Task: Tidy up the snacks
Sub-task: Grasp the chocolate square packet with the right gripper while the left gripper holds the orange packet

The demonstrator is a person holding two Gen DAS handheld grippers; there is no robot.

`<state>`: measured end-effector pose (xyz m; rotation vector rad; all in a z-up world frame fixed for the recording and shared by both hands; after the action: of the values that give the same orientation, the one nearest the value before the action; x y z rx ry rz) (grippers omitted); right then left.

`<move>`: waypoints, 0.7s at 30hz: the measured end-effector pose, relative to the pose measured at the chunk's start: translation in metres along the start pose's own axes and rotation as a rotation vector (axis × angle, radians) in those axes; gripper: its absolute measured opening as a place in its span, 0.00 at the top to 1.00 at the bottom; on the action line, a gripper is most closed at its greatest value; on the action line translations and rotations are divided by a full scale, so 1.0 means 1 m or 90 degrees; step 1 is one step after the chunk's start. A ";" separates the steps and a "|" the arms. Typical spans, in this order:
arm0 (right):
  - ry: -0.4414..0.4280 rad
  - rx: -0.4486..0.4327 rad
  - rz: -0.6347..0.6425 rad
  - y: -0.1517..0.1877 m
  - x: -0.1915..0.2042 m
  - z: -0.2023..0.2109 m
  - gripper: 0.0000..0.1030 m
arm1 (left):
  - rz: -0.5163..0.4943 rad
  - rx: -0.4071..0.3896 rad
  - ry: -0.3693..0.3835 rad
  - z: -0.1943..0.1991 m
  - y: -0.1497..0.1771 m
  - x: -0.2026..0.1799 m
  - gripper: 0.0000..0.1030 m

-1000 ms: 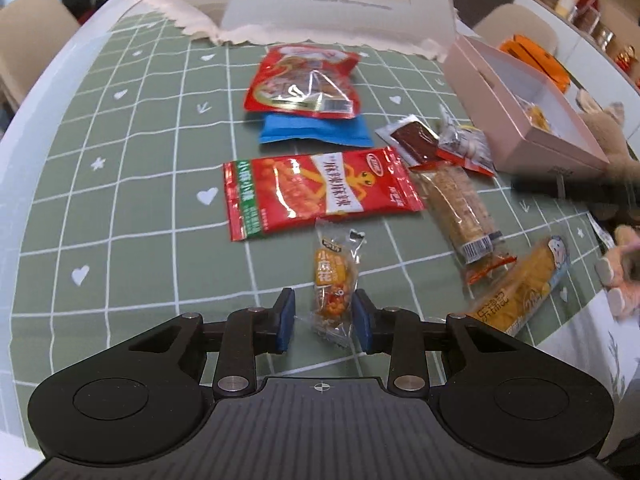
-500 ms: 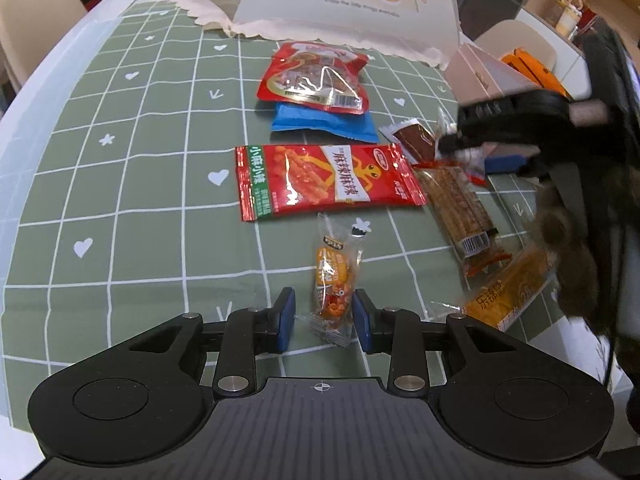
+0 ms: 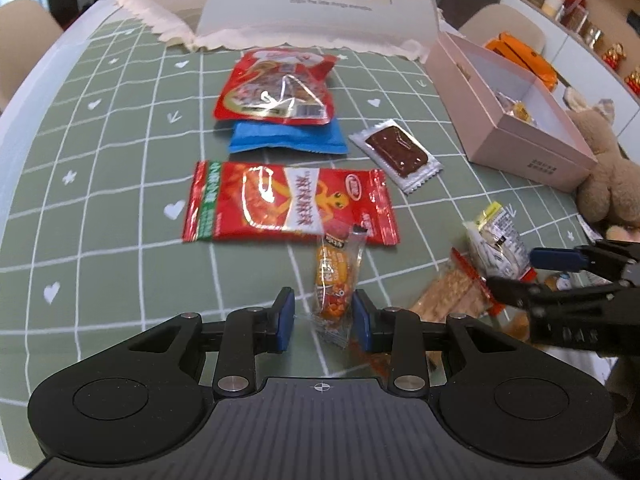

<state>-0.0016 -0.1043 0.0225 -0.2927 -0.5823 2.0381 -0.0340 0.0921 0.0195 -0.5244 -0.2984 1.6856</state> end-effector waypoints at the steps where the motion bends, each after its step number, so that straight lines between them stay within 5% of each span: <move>1: 0.003 -0.002 0.001 0.000 -0.001 0.000 0.31 | -0.007 0.002 -0.004 -0.002 -0.002 -0.003 0.65; 11: -0.005 -0.069 0.041 -0.030 -0.003 0.011 0.31 | -0.101 0.010 -0.031 -0.020 -0.021 -0.029 0.64; 15: -0.029 -0.094 0.086 -0.062 0.010 0.000 0.33 | -0.080 0.006 -0.045 -0.014 -0.013 -0.019 0.64; 21: -0.045 -0.045 0.076 -0.109 0.024 -0.051 0.33 | -0.024 0.017 -0.034 -0.001 -0.003 0.004 0.64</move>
<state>0.0895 -0.0233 0.0355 -0.3042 -0.6970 2.1524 -0.0313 0.0967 0.0199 -0.4519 -0.3213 1.6671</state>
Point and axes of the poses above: each gripper's, at about its wrist camera, not at the fingertips, and z roughly against the way its jaws point, x to its left, y to its underside, the point moved 2 cm from there along -z, roughly the way its jaws point, and after that the axes turned 1 degree about x, right-handed, at the moved point
